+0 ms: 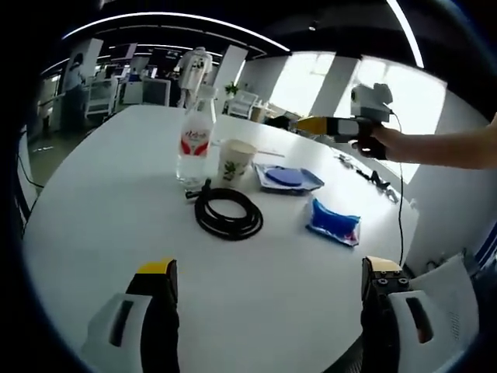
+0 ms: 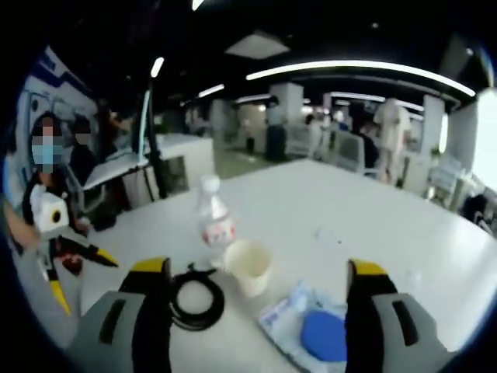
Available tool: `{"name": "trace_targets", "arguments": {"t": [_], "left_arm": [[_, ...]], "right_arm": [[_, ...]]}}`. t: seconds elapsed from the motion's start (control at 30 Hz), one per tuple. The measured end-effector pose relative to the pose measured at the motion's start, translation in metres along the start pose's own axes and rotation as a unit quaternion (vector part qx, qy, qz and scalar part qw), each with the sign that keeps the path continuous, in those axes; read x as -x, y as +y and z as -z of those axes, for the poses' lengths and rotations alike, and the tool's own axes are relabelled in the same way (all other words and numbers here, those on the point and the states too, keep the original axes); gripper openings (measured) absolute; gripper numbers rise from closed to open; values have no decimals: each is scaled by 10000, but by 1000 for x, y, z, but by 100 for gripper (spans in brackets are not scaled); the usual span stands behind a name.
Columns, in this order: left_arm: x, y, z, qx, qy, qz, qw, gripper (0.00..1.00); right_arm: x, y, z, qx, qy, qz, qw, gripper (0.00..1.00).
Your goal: Arrange the tabletop items into an orderly group along one side of the table until the central work area is clear of visible clutter.
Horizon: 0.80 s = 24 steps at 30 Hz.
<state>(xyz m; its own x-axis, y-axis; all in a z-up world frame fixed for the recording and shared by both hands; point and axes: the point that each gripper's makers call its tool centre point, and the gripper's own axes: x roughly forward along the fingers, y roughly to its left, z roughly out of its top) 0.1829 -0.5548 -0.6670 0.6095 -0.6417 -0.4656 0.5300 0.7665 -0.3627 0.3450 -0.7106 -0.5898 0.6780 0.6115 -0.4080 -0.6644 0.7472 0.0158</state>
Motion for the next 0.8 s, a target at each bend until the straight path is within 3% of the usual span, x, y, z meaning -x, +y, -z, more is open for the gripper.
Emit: {"name": "trace_targets", "arguments": {"t": [0.33,0.8], "left_arm": [[-7,-2,-15,-311,100,110,9994,100],[-11,-4,-7,-558,544,248,9967,100]], "right_arm": [[28,-1,27,-284,36,224,9993,96],[63,0,68,-622,270,391,9969,97]]}}
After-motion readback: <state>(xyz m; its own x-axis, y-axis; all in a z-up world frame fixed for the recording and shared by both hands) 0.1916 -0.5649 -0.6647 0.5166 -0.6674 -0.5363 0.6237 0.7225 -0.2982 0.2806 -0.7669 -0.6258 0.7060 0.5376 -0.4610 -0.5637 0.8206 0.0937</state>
